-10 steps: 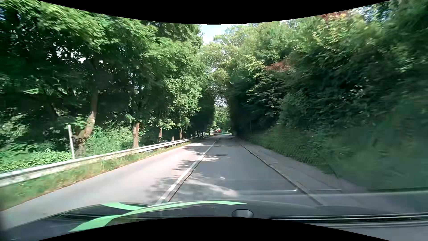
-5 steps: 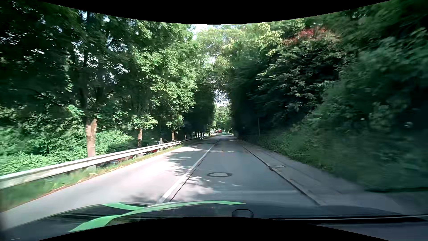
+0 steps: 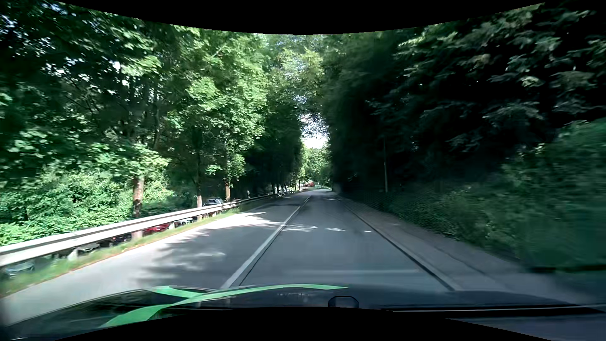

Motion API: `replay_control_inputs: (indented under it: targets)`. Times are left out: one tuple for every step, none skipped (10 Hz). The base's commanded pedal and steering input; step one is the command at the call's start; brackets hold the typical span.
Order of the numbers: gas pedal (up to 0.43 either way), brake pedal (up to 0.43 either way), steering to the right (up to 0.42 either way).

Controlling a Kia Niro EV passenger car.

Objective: Follow the waypoints while adhering to traffic rules and regulations

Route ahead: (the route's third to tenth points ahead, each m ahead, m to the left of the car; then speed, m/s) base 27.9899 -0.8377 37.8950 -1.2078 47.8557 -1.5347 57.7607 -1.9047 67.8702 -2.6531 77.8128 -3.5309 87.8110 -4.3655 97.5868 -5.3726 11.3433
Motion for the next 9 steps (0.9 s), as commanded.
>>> replay_control_inputs:
  targets:
    - [0.079, 0.000, -0.004]
    - [0.079, 0.000, -0.004]
    - [0.079, 0.000, -0.004]
    - [0.079, 0.000, -0.004]
    - [0.079, 0.000, -0.004]
    - [0.079, 0.000, -0.004]
    - [0.079, 0.000, -0.004]
    - [0.079, 0.000, -0.004]
    - [0.079, 0.000, -0.003]
